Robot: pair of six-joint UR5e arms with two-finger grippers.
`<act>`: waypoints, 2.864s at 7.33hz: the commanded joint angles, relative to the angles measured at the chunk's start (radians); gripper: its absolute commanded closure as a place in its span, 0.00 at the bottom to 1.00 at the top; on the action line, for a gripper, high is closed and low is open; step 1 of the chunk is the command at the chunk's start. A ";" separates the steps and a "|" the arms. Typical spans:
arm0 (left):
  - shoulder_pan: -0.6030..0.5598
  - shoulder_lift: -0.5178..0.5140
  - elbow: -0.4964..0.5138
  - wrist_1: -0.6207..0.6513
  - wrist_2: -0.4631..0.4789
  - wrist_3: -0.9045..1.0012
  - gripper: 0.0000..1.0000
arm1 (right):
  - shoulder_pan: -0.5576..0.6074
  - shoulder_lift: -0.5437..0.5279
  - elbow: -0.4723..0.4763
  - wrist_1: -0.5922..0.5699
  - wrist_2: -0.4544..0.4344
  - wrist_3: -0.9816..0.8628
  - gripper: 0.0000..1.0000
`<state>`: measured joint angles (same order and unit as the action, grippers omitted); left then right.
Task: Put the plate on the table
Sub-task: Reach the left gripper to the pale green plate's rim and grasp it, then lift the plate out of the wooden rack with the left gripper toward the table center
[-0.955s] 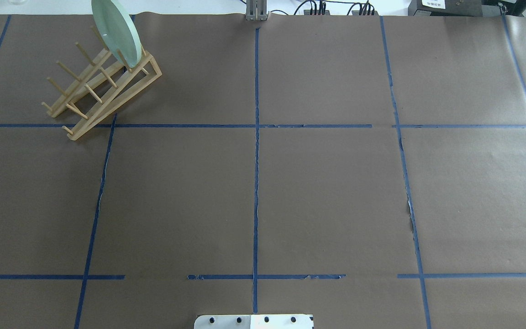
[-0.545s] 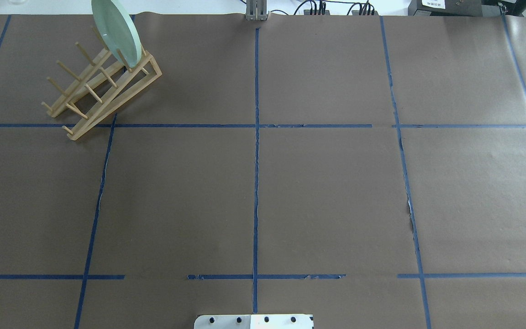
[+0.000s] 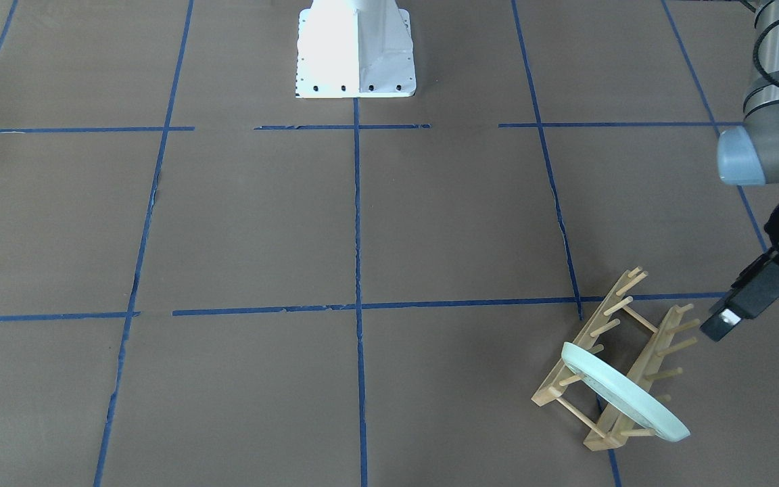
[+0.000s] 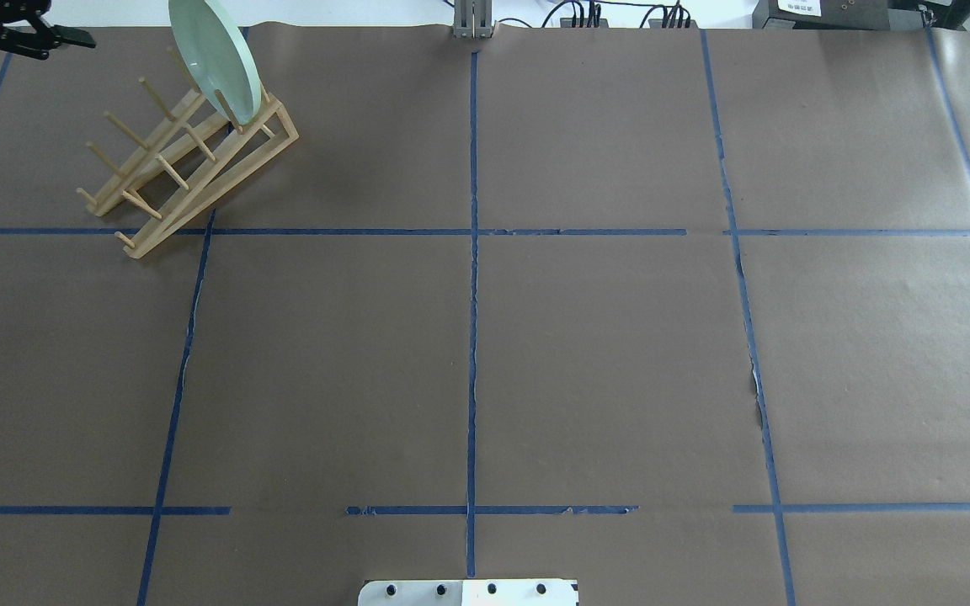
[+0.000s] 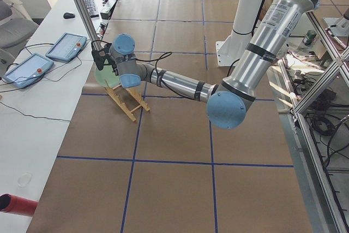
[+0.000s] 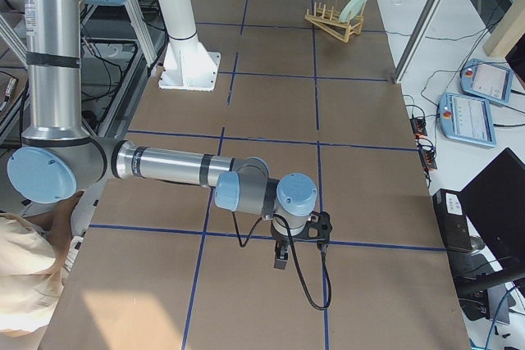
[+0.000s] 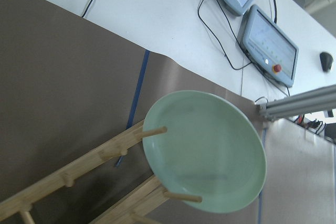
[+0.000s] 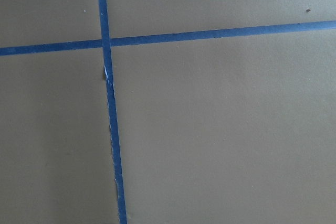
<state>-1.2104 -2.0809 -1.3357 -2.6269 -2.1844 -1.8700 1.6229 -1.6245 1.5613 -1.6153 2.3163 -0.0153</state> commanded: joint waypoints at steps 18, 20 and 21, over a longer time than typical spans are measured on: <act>0.182 -0.338 -0.260 0.871 -0.006 0.015 1.00 | 0.000 0.000 0.000 0.000 0.000 0.000 0.00; 0.347 -0.372 -0.260 1.087 0.120 0.098 1.00 | 0.000 0.000 0.000 0.000 0.000 0.000 0.00; 0.455 -0.405 -0.249 1.270 0.199 0.194 1.00 | 0.000 0.000 0.000 0.000 0.000 0.000 0.00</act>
<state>-0.8820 -2.4501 -1.5918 -1.5562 -2.0842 -1.7719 1.6230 -1.6244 1.5616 -1.6152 2.3163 -0.0154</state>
